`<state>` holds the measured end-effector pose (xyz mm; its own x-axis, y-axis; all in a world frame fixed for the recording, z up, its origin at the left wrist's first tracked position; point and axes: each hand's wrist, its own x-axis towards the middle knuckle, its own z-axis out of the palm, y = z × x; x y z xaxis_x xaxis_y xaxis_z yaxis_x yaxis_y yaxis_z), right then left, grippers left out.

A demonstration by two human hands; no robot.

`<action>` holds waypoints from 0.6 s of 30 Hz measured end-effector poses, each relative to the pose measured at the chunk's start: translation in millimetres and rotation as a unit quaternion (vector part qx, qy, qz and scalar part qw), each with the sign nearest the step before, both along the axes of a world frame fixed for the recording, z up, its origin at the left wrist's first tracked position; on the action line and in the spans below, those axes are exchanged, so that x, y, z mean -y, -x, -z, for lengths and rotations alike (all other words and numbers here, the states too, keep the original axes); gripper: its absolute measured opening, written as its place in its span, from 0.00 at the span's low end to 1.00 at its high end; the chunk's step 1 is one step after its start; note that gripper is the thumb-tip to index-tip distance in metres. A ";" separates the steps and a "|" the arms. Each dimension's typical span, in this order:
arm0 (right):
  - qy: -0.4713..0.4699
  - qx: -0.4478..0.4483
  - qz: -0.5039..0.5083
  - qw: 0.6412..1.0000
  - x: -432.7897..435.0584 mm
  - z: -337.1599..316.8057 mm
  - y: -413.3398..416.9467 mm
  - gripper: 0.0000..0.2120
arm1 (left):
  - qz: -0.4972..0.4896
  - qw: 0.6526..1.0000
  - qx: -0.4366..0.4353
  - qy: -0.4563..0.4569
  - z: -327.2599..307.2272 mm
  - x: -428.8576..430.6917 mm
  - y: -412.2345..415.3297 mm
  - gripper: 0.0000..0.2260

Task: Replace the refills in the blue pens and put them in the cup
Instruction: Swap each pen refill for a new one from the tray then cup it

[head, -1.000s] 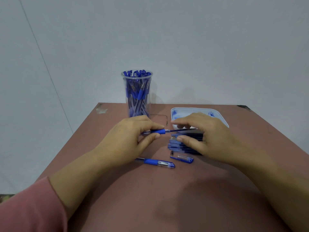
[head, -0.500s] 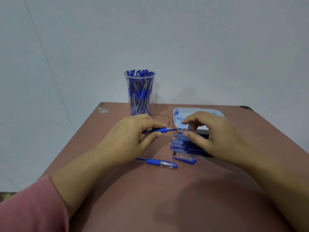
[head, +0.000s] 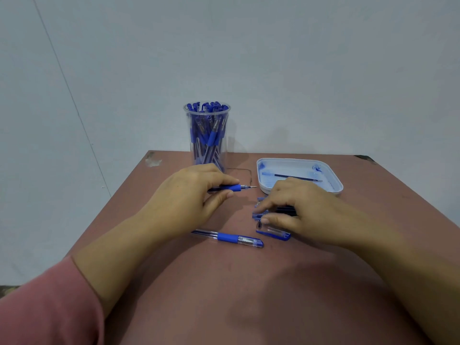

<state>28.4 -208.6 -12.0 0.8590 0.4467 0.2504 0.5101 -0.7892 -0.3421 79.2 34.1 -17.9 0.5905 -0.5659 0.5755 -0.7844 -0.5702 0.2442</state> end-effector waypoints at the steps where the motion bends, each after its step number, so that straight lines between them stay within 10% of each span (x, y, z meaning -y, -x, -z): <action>1: 0.016 -0.006 -0.002 1.000 -3.1 -0.1 -1.3 0.09 | -0.001 1.000 0.002 0.000 -0.1 -0.4 -0.3 0.11; 18: -0.029 -0.017 0.029 0.999 -12.0 -7.5 -2.1 0.03 | 0.004 1.000 0.005 0.025 -0.3 -2.9 -3.4 0.10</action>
<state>30.5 -196.6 -4.4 0.8915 0.3812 0.2449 0.4512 -0.7959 -0.4037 82.6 37.0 -17.7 0.5794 -0.5415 0.6092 -0.7920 -0.5506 0.2639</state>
